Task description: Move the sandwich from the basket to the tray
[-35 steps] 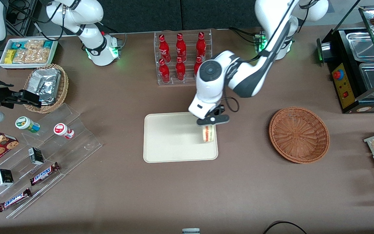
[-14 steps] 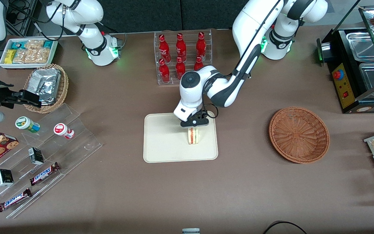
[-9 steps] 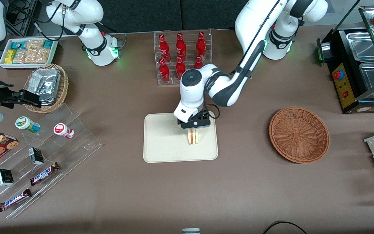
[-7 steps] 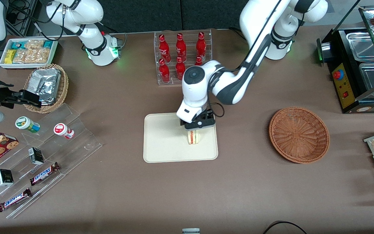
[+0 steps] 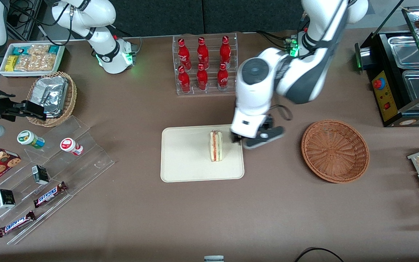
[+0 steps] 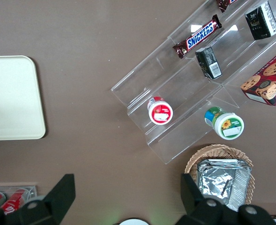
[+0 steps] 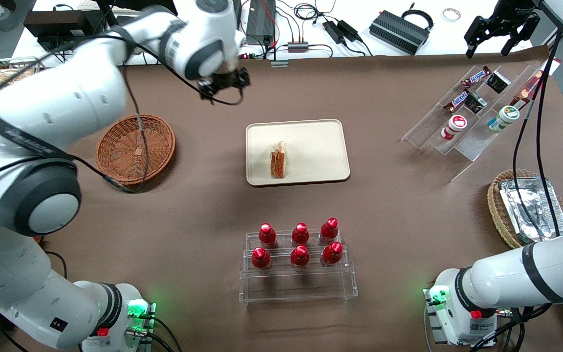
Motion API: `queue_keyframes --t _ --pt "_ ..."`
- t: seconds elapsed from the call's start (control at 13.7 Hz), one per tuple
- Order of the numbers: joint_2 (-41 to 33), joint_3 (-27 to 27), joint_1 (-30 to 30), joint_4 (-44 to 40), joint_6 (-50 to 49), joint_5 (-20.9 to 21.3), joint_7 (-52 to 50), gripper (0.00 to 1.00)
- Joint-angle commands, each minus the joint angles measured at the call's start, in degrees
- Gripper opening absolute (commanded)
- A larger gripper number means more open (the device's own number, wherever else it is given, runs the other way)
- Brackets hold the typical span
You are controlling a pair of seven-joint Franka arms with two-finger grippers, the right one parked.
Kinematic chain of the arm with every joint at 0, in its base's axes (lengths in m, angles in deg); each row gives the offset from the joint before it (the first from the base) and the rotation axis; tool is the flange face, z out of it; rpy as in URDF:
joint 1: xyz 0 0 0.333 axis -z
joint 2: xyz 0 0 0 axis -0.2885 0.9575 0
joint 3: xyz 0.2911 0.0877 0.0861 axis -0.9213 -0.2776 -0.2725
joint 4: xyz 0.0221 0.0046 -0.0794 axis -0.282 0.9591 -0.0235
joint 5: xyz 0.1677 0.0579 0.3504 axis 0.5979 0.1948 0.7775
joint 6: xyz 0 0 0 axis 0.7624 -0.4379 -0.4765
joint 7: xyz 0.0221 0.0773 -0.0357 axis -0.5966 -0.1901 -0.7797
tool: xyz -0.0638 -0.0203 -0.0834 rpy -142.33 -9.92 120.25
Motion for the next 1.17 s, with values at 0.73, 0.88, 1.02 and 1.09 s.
queue_keyframes --t 0.73,0.88,1.02,1.09 --pt "-12.0 0.6 -24.7 -13.7 -29.6 -8.1 43.6 1.0" --pt "-14.7 0.2 -29.1 -13.7 -32.4 -10.7 50.9 1.0" --pt "-16.4 -0.1 -32.0 -13.7 -36.9 -11.3 58.5 1.0" --pt "-17.6 -0.2 -32.7 -13.6 -37.8 -11.2 60.0 1.0"
